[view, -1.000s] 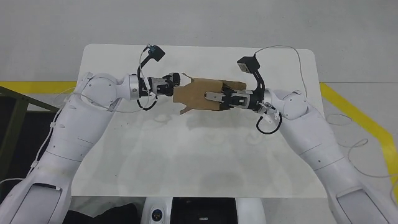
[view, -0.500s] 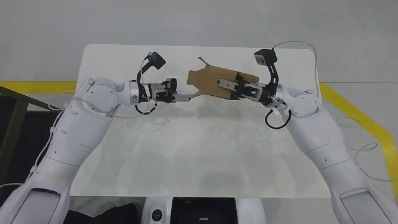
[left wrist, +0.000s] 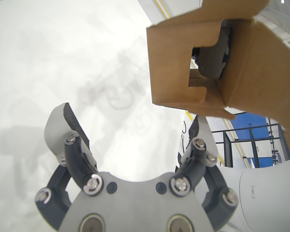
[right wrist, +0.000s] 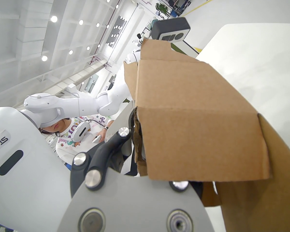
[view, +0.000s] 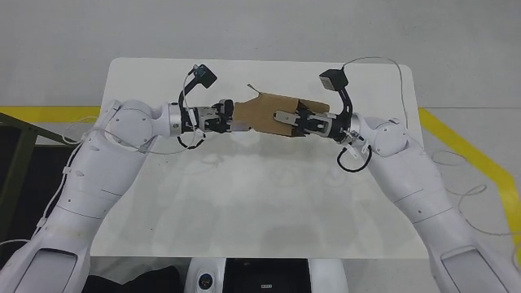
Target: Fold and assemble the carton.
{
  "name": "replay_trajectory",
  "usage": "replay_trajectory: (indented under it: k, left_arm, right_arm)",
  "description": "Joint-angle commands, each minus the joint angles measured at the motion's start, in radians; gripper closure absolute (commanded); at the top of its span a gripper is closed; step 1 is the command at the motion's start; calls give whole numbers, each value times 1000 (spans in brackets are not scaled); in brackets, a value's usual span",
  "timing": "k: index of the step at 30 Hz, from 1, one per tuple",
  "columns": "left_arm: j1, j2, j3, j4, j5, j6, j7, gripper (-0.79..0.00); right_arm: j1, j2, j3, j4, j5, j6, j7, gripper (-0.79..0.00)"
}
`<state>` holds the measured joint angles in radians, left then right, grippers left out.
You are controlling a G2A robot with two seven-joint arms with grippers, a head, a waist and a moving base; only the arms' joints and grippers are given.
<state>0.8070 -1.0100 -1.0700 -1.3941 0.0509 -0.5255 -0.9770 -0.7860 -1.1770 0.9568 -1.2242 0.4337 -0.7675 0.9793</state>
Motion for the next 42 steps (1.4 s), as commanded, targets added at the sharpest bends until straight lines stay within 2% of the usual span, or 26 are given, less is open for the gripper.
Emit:
replay_trajectory:
  k: [1,24,42]
  left_arm:
    - [-5,-1,1,3,-9,4,0,-785]
    - [-10,0,16,-6,-54,2,-42,-785]
    - [-34,7,-33,69,-40,1,14,-785]
  right_arm:
    - [0,-3,-9,-2,4,1,7,0]
    - [8,-18,-27,35,17,-14,35,0]
    - [-103,28,33,-52,43,106,179,0]
